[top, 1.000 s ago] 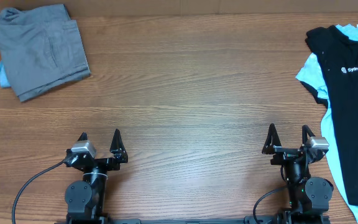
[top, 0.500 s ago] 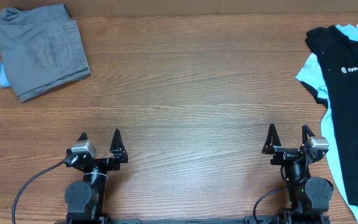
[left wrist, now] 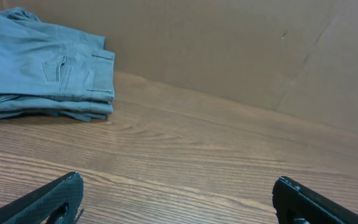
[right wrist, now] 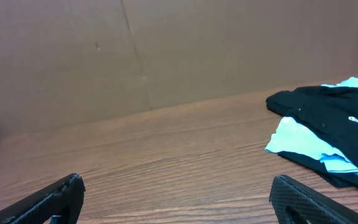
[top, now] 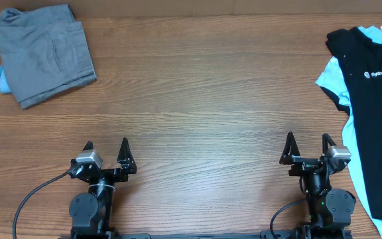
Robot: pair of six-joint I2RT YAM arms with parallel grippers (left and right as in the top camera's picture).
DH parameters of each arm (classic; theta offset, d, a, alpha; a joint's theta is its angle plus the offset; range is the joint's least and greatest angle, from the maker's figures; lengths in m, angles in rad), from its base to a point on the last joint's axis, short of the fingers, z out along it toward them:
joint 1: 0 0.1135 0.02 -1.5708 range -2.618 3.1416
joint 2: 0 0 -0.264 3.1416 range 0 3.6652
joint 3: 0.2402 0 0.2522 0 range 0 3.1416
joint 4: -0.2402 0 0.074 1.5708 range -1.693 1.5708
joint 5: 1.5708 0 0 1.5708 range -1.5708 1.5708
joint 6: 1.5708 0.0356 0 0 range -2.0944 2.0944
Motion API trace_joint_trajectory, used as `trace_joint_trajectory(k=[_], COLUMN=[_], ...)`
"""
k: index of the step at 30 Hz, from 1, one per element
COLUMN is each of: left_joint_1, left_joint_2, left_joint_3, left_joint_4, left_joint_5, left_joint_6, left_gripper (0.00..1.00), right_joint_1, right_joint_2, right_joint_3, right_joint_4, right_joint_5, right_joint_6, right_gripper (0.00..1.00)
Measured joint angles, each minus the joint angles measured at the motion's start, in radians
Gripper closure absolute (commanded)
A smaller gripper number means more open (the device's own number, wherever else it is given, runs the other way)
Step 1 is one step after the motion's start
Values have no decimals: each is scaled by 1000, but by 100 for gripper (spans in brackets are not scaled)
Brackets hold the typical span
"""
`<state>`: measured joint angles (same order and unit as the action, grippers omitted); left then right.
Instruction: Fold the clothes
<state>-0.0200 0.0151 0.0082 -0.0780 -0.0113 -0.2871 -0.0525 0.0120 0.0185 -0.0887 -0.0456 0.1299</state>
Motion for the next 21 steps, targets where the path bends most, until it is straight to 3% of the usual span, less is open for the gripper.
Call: trace_joint_trajectory(k=[6, 13, 17, 21], left_joint_1=[0, 0, 0, 0], left_joint_2=[0, 0, 0, 0], left_joint_3=[0, 0, 0, 0], left_joint_4=[0, 0, 0, 0], left_joint_5=[0, 0, 0, 0], left_joint_6=[0, 0, 0, 0], left_gripper=[0, 0, 0, 0], right_joint_1=[0, 0, 0, 0], right_joint_2=[0, 0, 0, 0], right_joint_3=[0, 0, 0, 0], right_joint_4=[30, 32, 51, 69], right_joint_5=[-69, -437, -528, -557], right_joint_6=[85, 499, 769, 888], right_gripper=[0, 0, 0, 0])
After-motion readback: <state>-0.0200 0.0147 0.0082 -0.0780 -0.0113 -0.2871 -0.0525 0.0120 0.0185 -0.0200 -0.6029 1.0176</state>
